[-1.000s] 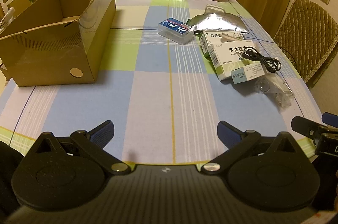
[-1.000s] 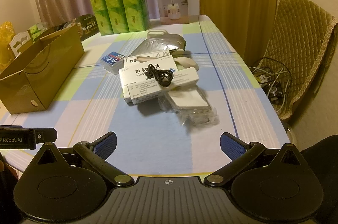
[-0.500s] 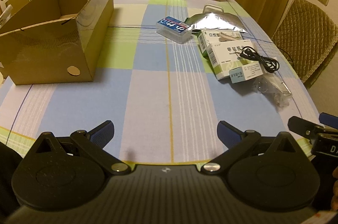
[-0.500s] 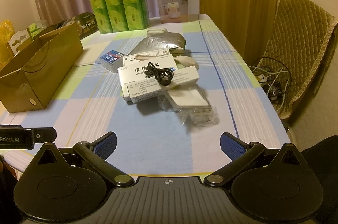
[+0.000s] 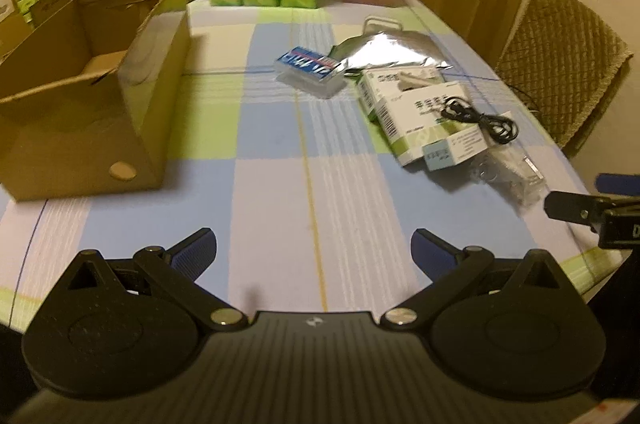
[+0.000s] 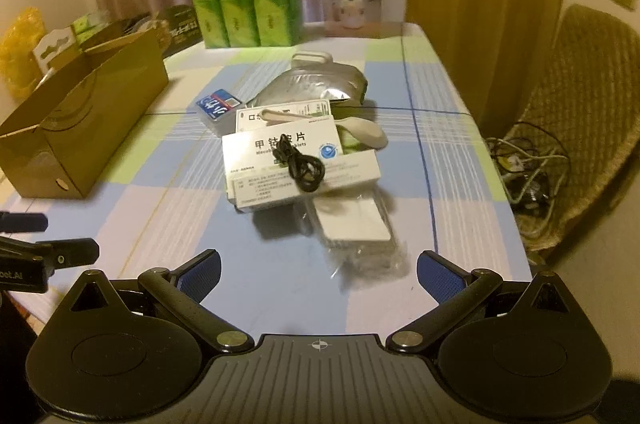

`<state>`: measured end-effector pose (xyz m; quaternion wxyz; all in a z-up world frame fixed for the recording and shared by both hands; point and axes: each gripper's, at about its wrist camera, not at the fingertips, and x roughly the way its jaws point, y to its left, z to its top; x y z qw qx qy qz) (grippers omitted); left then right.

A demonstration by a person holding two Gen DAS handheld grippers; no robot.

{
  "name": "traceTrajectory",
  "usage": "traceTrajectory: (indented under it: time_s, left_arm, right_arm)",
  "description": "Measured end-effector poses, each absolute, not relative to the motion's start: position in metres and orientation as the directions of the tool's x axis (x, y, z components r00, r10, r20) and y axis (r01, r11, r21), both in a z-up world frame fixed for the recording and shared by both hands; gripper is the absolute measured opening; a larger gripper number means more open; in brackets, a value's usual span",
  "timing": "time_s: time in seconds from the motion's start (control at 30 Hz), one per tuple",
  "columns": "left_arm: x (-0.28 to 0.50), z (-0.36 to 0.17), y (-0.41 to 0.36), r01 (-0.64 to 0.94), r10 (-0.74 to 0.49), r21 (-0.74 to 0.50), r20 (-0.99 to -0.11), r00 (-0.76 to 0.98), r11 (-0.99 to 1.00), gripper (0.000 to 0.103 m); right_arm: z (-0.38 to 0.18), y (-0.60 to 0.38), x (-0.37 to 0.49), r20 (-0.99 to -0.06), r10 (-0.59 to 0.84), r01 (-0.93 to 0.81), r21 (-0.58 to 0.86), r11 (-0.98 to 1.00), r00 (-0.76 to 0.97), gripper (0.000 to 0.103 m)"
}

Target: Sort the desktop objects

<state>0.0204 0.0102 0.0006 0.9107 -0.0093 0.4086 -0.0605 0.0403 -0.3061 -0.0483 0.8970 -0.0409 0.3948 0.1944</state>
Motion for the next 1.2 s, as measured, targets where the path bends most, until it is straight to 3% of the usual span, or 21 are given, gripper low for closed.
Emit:
traceTrajectory:
  time_s: [0.2,0.5,0.63,0.93,1.2]
  left_arm:
    - [0.043,0.004,-0.007,0.243,-0.207,-0.056,-0.725,0.657,0.968,0.102]
    - [0.075,-0.009,-0.039,0.451,-0.273,0.073,-0.706,0.653,0.889,0.098]
    - [0.084,-0.017,-0.054,0.543,-0.324,0.105,-0.704,0.632,0.833,0.091]
    - [0.1,-0.031,-0.088,0.682,-0.385,0.222,-0.686,0.617,0.697,0.079]
    - [0.109,-0.045,-0.116,0.749,-0.403,0.309,-0.691,0.601,0.587,0.056]
  right_arm:
    - [-0.056,-0.312,0.076,-0.773,0.307,-0.419,0.059,0.906,0.555,0.101]
    - [-0.084,-0.312,0.115,-0.815,0.331,-0.481,0.074,0.874,0.476,0.101]
    - [-0.092,-0.311,0.126,-0.822,0.343,-0.495,0.087,0.864,0.455,0.085]
    - [-0.102,-0.309,0.136,-0.824,0.365,-0.515,0.106,0.851,0.433,0.061]
    - [-0.1,-0.315,0.13,-0.814,0.377,-0.496,0.129,0.859,0.441,0.058]
